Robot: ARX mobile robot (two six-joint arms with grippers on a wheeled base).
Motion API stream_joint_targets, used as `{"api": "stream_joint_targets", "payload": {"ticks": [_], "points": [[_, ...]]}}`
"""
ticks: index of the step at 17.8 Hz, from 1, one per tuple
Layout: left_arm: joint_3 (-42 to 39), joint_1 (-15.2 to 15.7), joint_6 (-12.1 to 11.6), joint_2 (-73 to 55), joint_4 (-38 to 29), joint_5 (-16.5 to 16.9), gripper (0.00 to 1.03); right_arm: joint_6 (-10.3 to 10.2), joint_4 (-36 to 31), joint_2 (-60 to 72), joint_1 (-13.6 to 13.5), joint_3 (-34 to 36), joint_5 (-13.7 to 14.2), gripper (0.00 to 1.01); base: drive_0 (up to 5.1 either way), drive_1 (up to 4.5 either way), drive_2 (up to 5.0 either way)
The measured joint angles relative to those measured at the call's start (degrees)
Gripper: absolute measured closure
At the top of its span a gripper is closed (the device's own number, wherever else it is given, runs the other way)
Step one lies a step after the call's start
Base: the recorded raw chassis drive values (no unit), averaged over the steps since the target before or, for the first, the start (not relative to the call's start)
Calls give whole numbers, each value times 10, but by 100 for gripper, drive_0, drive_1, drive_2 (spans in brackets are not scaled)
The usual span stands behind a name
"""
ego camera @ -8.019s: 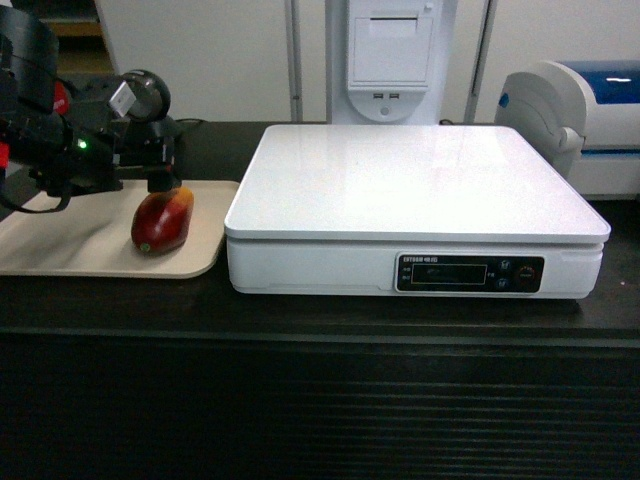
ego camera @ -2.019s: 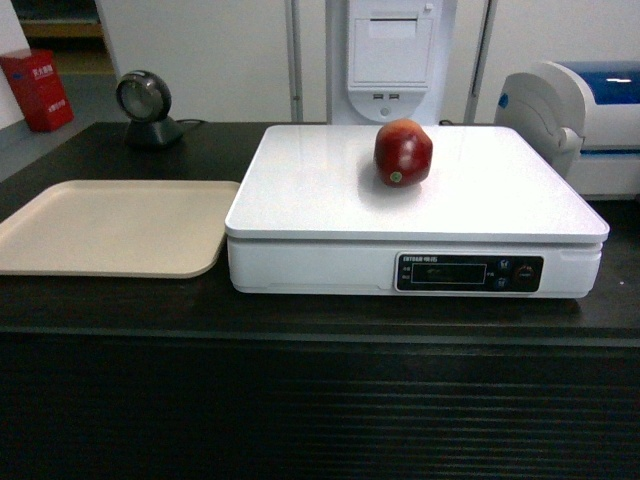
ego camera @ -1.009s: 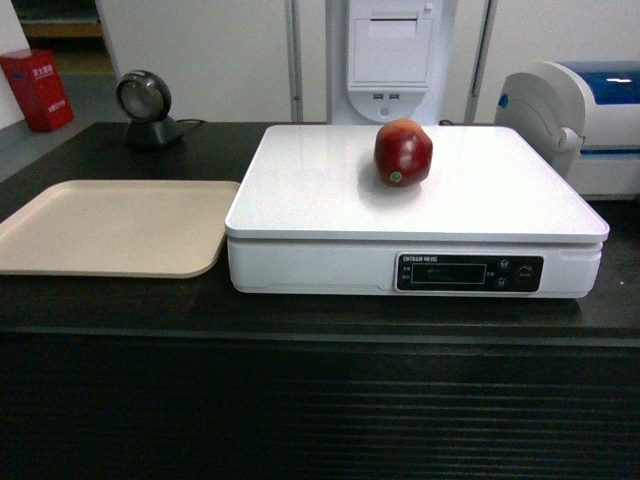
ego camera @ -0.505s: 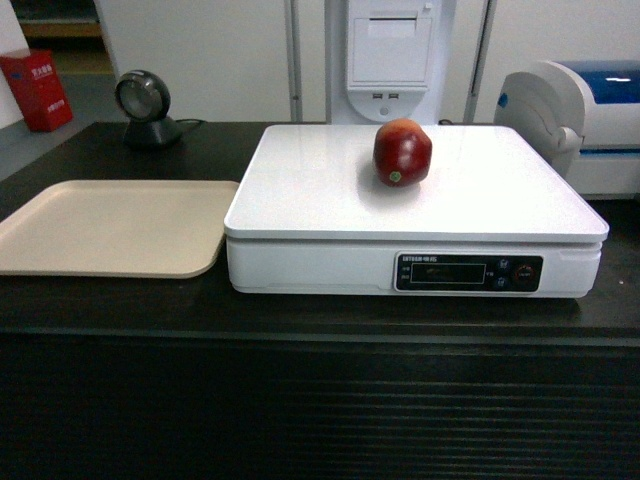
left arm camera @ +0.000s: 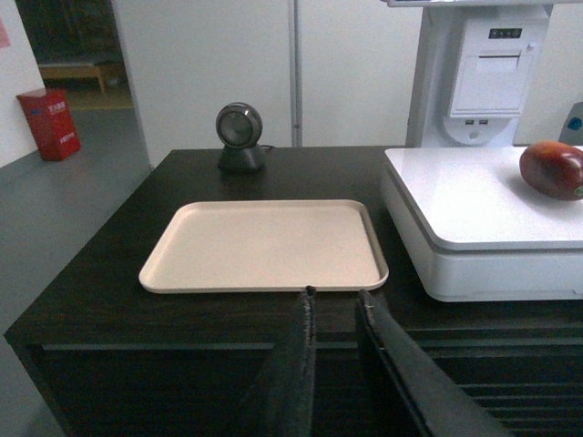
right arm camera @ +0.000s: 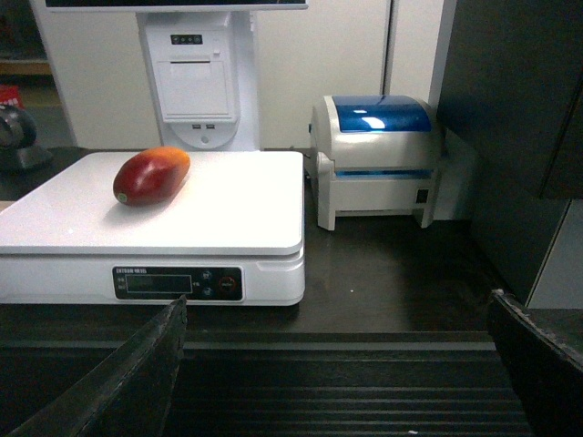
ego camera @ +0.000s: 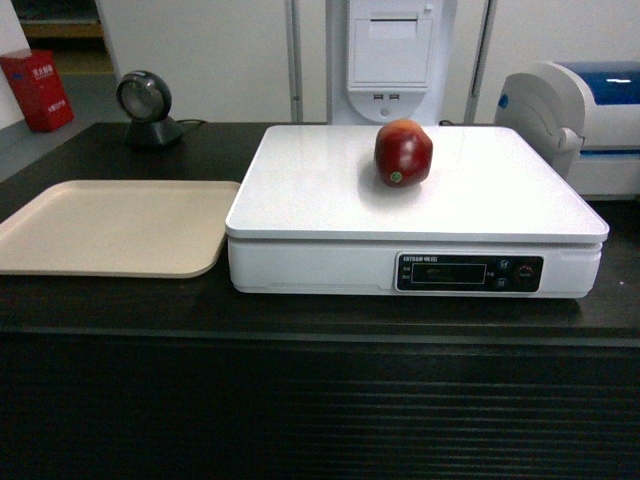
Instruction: Place dark red mango on scale at checkout
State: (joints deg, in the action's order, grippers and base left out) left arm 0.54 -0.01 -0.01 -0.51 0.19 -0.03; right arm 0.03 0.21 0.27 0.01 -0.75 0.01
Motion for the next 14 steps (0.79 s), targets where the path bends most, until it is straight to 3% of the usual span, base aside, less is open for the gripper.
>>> {"api": "stream_joint_targets", "payload": {"ticks": [7,8,14], "points": [[0,0,0,0,0,0,7,0,0,0,0,0,0,3,0,0,0],[0,0,0,0,0,0,3,0,0,0,0,0,0,3,0,0,0],[0,0,0,0,0,0,5,0,0,0,0,0,0,3,0,0,0]]}}
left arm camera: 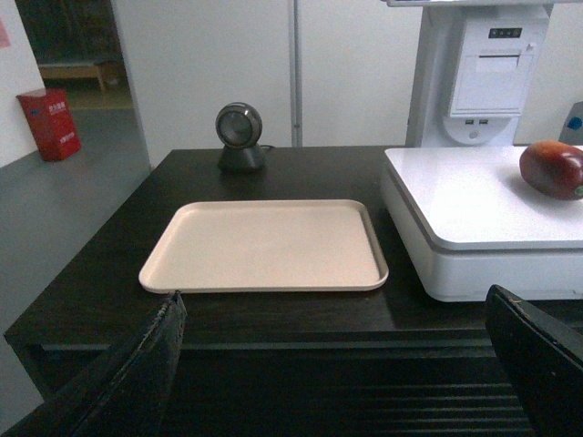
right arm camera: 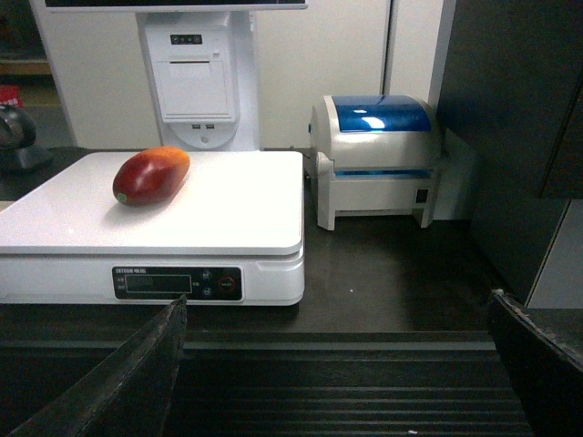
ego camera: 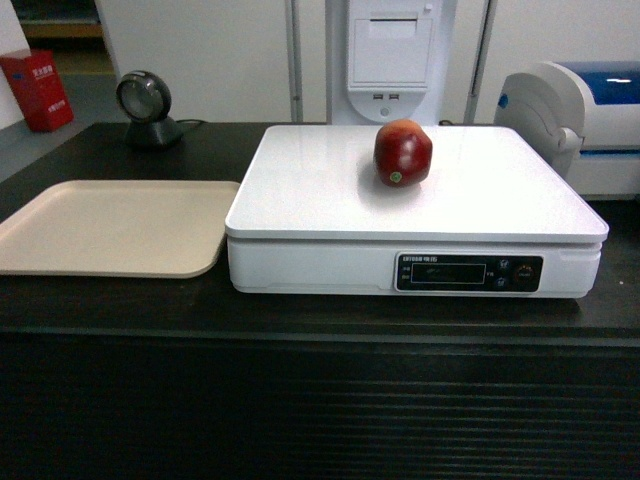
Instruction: Place dark red mango on scale at checkout
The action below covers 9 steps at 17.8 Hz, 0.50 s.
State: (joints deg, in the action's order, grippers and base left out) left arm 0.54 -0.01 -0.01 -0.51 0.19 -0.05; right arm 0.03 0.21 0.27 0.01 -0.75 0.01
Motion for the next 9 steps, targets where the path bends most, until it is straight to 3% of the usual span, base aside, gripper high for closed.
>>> {"api": "stream_joint_targets", "payload": {"ticks": [9], "points": [[0,0,0,0,0,0,5,0,0,0,0,0,0,3,0,0,0]]}}
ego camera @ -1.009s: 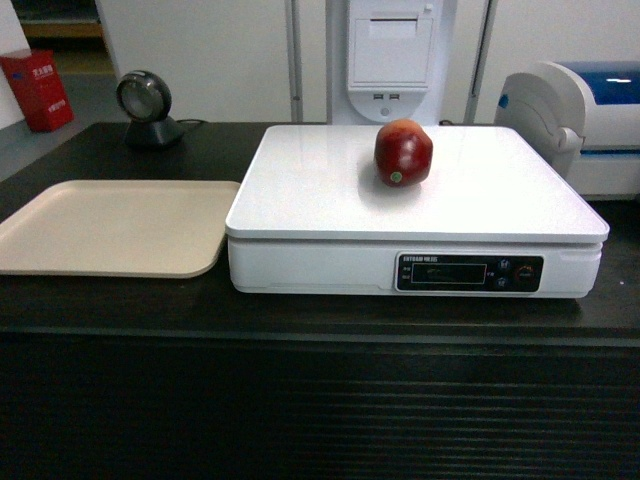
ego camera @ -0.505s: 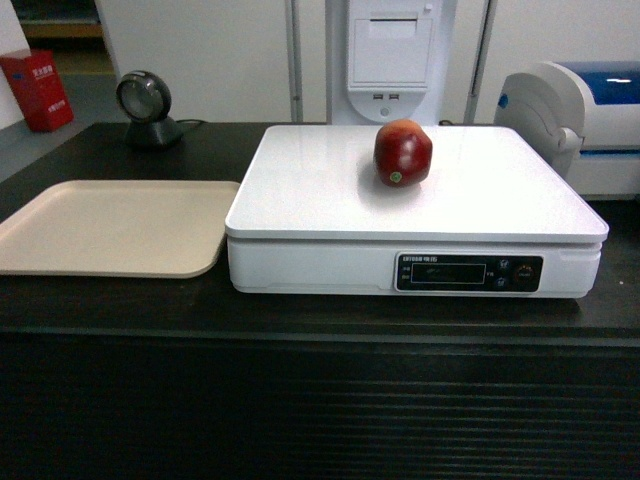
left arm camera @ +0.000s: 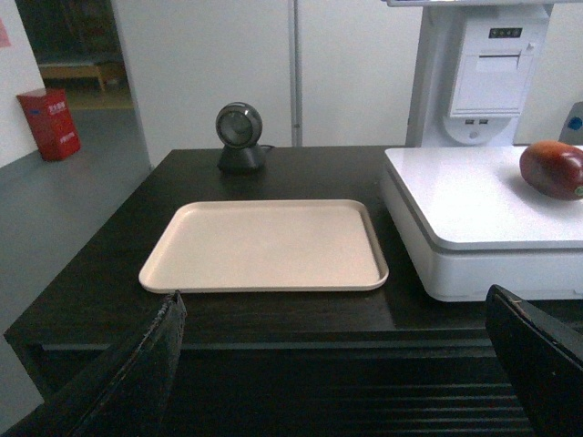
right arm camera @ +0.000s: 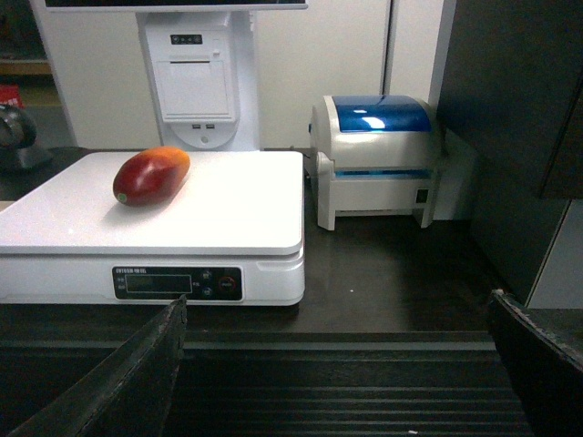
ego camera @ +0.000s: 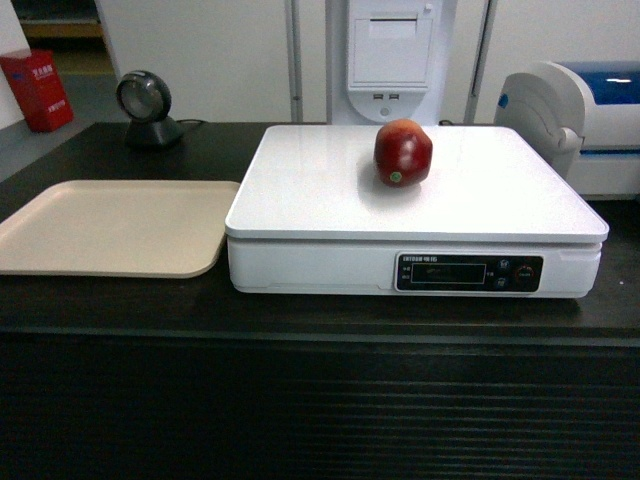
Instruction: Place dark red mango on scale at checkout
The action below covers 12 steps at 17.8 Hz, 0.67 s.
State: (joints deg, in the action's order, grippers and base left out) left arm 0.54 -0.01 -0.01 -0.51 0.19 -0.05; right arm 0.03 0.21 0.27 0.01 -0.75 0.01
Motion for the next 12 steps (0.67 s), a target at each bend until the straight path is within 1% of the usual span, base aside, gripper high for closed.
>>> {"api": "stream_joint_targets", "payload": {"ticks": [12], "points": [[0,0,0,0,-2,0,5,0,-1,0,0,0,0,3,0,0,0]]}}
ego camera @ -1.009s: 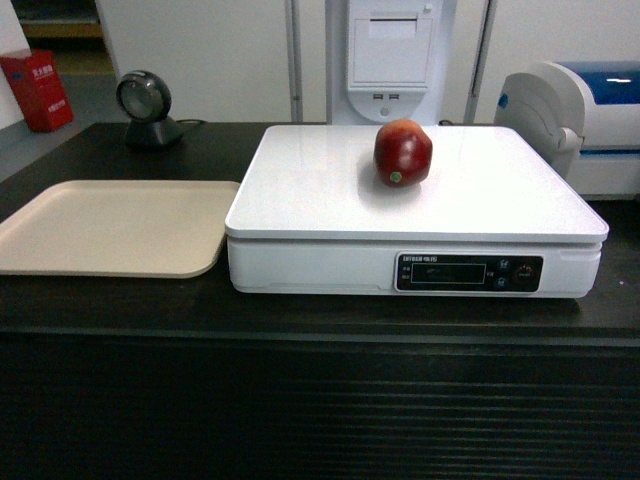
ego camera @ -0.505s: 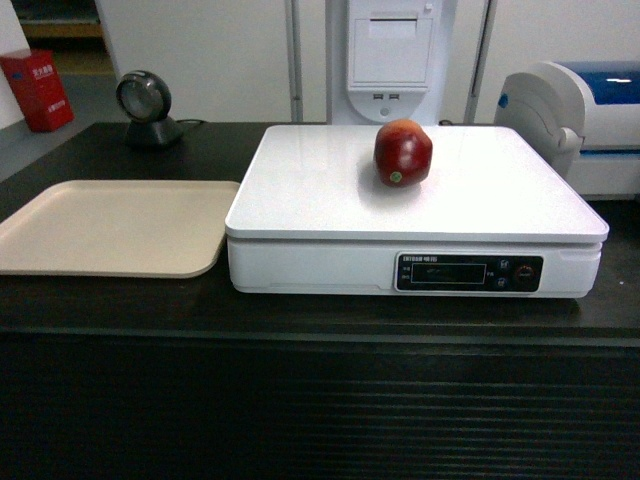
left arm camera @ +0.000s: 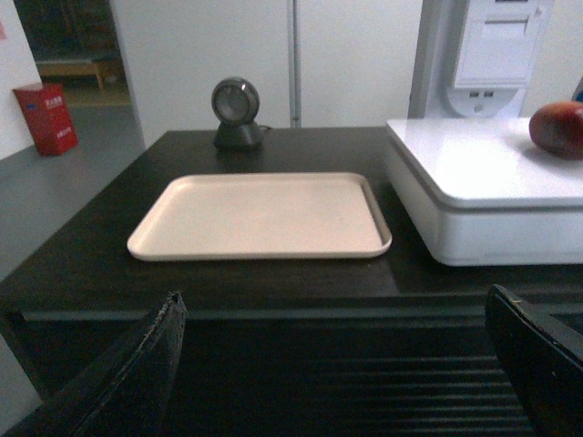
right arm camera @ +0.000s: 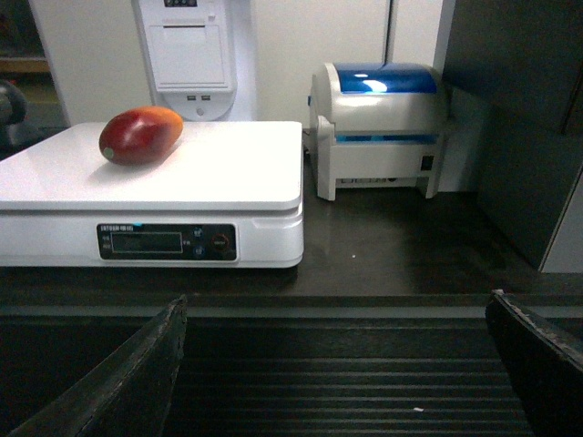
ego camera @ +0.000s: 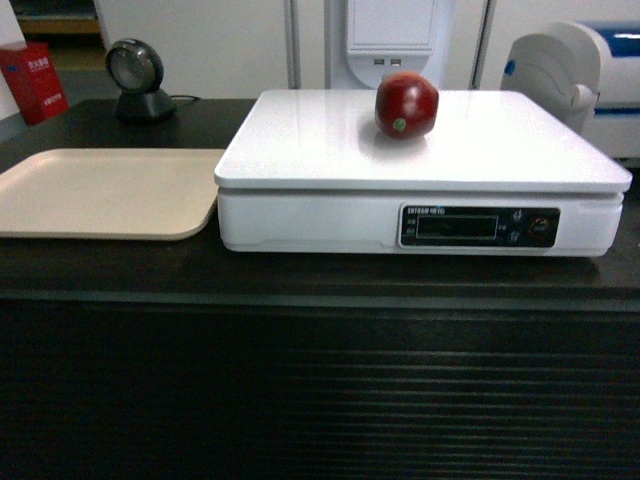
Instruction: Place dark red mango on scale at checkout
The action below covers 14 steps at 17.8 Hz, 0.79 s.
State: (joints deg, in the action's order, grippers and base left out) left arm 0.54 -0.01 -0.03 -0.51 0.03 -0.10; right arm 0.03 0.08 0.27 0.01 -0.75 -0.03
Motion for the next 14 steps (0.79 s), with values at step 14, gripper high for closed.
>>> {"api": "stream_joint_targets", "payload": {"ticks": [14], "points": [[0,0,0,0,1,0,5,0,1,0,0,0,1,3,0,0,0]]}}
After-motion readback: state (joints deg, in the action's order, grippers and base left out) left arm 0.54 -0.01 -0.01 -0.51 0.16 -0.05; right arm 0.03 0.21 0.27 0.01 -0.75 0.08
